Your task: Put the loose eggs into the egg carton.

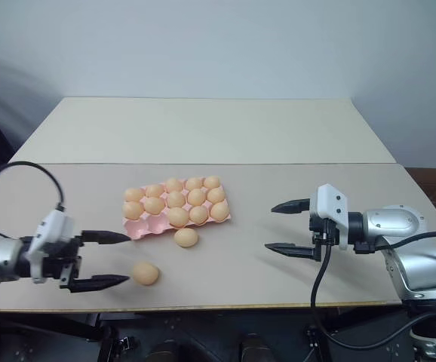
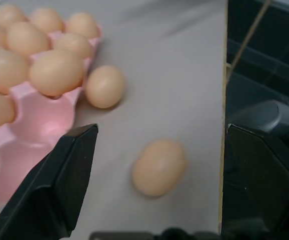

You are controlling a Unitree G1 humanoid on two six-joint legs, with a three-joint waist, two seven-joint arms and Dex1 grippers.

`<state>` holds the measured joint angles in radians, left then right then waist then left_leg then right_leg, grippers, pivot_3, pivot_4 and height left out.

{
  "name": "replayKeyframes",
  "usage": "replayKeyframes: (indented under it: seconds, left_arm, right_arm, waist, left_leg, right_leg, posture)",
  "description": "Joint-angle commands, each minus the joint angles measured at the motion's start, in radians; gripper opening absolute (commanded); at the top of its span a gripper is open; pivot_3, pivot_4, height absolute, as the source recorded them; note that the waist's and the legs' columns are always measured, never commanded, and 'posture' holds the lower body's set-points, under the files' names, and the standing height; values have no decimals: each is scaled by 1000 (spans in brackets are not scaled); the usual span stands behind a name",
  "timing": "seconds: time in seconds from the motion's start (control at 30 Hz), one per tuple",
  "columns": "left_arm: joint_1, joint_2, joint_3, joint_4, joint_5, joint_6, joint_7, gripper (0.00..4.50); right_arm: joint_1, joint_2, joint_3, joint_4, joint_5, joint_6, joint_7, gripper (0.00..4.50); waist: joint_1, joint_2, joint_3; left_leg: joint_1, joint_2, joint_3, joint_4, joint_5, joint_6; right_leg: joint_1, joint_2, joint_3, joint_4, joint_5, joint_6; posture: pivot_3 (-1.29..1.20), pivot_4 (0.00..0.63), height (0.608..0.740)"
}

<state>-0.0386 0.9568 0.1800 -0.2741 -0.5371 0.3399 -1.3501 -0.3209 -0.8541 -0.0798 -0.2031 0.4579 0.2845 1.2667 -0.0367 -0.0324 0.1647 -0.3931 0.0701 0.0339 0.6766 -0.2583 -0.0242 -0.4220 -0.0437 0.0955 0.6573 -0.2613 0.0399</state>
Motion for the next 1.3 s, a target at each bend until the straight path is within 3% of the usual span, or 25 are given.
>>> replayKeyframes:
  seconds: [0.03, 0.4, 0.5, 0.73, 1.03, 1.17, 1.3]
  left_arm:
    - [-53, -9, -118, 42, 106, -109, -37, 4500]
    - [-230, -108, -356, 269, 329, -315, -45, 4500]
    - [-245, -120, -370, 284, 330, -310, -57, 3951]
    - [-243, -117, -348, 283, 316, -310, -59, 1886]
    - [-221, -101, -135, 147, 60, -94, -10, 1847]
    - [-232, -104, -58, 158, 46, -52, 67, 1847]
    - [-262, -136, -48, 204, 128, -57, 220, 1847]
  right_arm:
    - [-15, -2, -3, -46, 38, 5, 13, 4474]
    - [8, -22, -22, -105, 71, 30, 0, 4474]
    - [19, -25, -31, -119, 74, 35, -8, 4500]
    - [33, -30, -39, -131, 82, 38, -24, 4500]
    - [19, -19, -28, -120, 80, 34, -34, 4500]
    - [11, -13, -21, -113, 78, 30, -34, 4500]
    - [0, -7, -13, -107, 74, 27, -35, 4500]
  waist:
    - [1, 0, 0]
    - [8, 0, 0]
    - [18, 0, 0]
    - [21, 0, 0]
    - [22, 0, 0]
    - [21, 0, 0]
    - [23, 0, 0]
  left_leg:
    - [0, 0, 0, 0, 0, 0]
    - [0, 0, 0, 1, 0, 0]
    - [0, 0, 0, 1, 0, 0]
    - [0, 0, 0, 2, 0, 0]
    - [-1, 0, -1, 2, 0, 0]
    - [-1, 0, -1, 2, 0, 0]
    - [-1, 0, -1, 2, 0, 0]
  right_leg:
    - [0, 0, 0, 0, 0, 0]
    - [0, 0, 0, 0, 0, 0]
    - [0, 0, 0, 1, 0, 0]
    - [0, 0, 0, 1, 0, 0]
    - [0, 0, 0, 1, 0, 0]
    - [0, 0, 0, 1, 0, 0]
    - [0, 0, 0, 1, 0, 0]
  posture:
    - [0, 150, 740]
    - [0, 150, 740]
    - [0, 150, 740]
    - [0, 150, 740]
    - [0, 150, 740]
    - [0, 150, 740]
    - [0, 150, 740]
